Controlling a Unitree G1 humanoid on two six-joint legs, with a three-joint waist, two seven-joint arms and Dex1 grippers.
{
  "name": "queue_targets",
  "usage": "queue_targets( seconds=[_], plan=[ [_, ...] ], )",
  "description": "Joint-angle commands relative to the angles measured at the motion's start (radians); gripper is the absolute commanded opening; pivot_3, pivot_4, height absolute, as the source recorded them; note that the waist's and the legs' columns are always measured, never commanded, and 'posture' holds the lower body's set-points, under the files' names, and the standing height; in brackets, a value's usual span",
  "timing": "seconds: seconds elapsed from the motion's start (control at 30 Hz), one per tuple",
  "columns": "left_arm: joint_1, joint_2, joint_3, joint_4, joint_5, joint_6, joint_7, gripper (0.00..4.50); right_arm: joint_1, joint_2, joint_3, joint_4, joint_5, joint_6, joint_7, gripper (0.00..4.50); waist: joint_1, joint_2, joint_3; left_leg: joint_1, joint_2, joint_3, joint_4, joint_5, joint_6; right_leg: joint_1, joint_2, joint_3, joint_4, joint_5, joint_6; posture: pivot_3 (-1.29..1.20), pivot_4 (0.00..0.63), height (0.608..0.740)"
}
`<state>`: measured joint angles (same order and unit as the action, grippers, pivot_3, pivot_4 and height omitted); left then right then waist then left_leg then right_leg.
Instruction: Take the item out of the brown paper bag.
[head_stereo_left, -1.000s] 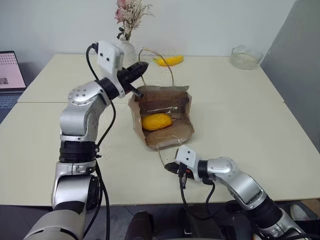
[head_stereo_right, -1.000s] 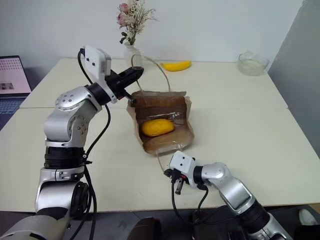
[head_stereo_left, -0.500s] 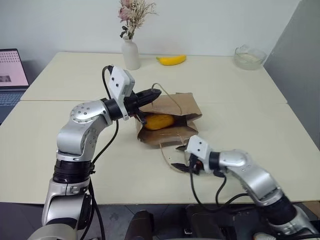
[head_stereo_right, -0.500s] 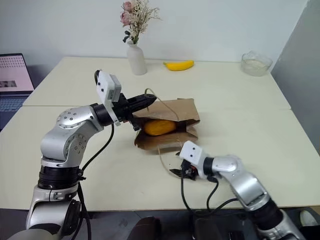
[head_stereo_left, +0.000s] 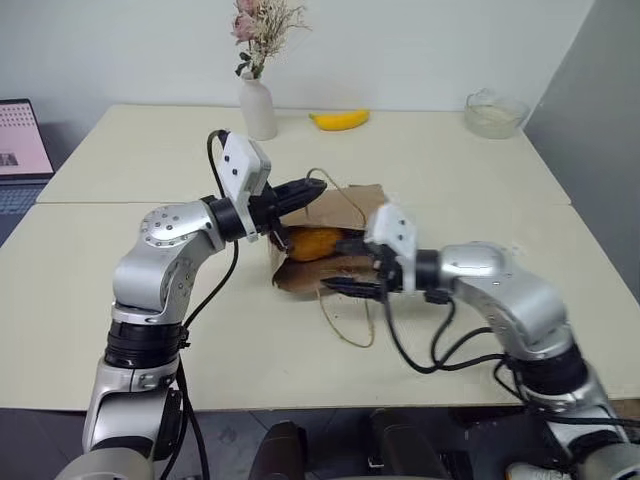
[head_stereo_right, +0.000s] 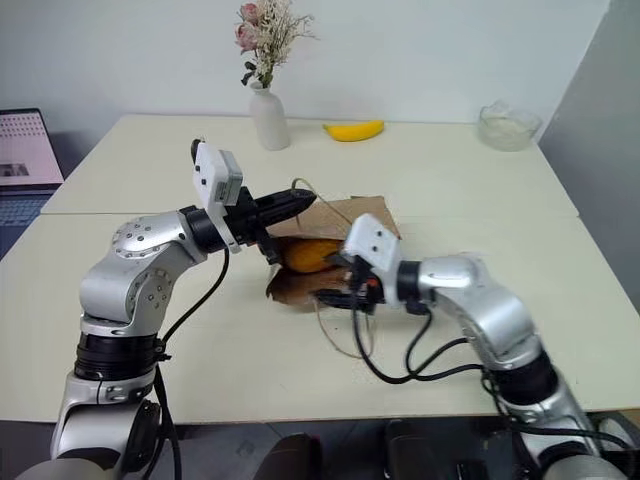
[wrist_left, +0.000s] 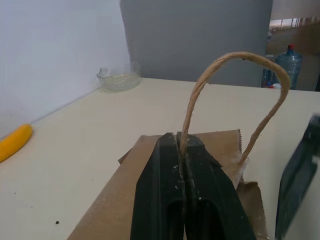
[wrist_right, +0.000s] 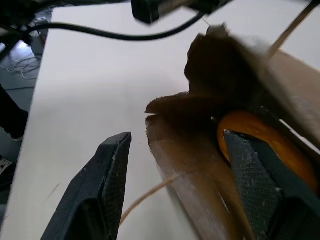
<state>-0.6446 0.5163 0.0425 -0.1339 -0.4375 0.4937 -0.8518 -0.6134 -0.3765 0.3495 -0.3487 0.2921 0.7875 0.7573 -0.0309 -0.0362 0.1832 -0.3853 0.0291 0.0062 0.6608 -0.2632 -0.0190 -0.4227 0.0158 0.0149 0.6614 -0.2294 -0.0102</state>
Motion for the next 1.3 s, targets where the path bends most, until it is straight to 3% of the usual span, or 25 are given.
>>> queue_targets(
  seconds=[0.03,0.13,0.27,0.3,0.5,0.77,1.0,1.2,1.3],
  plan=[
    [-0.019,0.003,0.030,-0.025,-0.020,-0.012,0.016,0.00,-0.053,0.074,0.037,0.135,-0.119,-0.103,-0.126,3.05,0.000,0.000,0.000,0.000,0.000,0.000,0.000,0.000,0.000,0.000,0.000,0.000,0.000,0.000,0.000,0.00,0.150,0.740],
    [-0.022,-0.007,0.048,-0.035,-0.041,0.006,0.043,0.00,-0.077,0.166,0.035,0.244,-0.174,-0.141,-0.221,3.05,0.000,0.000,0.000,-0.001,-0.001,0.001,0.001,0.000,0.000,0.000,-0.001,0.000,0.000,0.000,0.000,0.00,0.150,0.740],
    [-0.035,-0.016,0.067,-0.040,-0.072,0.035,0.080,0.00,-0.087,0.168,0.091,0.312,-0.292,-0.237,-0.265,4.35,0.002,0.000,0.000,-0.001,0.000,0.000,0.001,0.000,0.000,0.000,-0.001,0.000,0.000,0.000,0.000,0.00,0.150,0.740],
    [-0.038,-0.016,0.071,-0.040,-0.078,0.040,0.086,0.00,-0.092,0.155,0.113,0.317,-0.326,-0.264,-0.266,4.48,0.002,0.000,0.000,-0.001,0.000,0.000,0.001,0.000,0.000,0.000,-0.001,0.000,0.000,0.000,0.000,0.00,0.150,0.740],
    [-0.068,-0.016,0.094,-0.024,-0.112,0.073,0.119,0.00,-0.111,0.062,0.216,0.301,-0.482,-0.362,-0.209,4.48,0.001,0.000,0.000,-0.001,-0.001,0.000,0.001,0.000,0.000,-0.001,-0.001,0.000,0.000,0.000,0.000,0.00,0.150,0.740],
    [-0.079,-0.024,0.102,-0.024,-0.144,0.099,0.141,0.00,-0.206,0.102,0.285,0.504,-0.642,-0.464,-0.232,4.48,-0.002,0.000,0.000,-0.001,0.000,0.000,0.001,0.000,0.000,-0.001,0.000,0.000,0.001,0.000,0.000,0.00,0.150,0.740],
    [-0.070,-0.019,0.092,-0.035,-0.143,0.099,0.145,0.00,-0.270,0.159,0.280,0.706,-0.693,-0.521,-0.221,4.48,-0.001,0.000,0.000,-0.001,0.000,0.001,0.001,0.000,0.000,-0.001,-0.001,0.001,0.000,0.000,0.000,0.00,0.150,0.740],
    [-0.045,0.000,0.079,-0.032,-0.111,0.070,0.134,0.00,-0.212,0.127,0.221,0.519,-0.631,-0.503,-0.107,2.99,-0.001,0.000,0.000,-0.002,0.000,0.000,0.000,0.000,0.000,-0.001,-0.001,0.000,0.000,0.000,0.000,0.00,0.150,0.740],
    [-0.041,0.004,0.067,-0.021,-0.085,0.049,0.136,0.00,-0.182,0.091,0.173,0.372,-0.568,-0.451,-0.011,2.94,0.001,0.000,0.000,-0.002,0.000,0.000,0.001,0.000,0.000,-0.001,-0.001,0.000,0.000,0.000,0.000,0.00,0.150,0.740]
  ],
)
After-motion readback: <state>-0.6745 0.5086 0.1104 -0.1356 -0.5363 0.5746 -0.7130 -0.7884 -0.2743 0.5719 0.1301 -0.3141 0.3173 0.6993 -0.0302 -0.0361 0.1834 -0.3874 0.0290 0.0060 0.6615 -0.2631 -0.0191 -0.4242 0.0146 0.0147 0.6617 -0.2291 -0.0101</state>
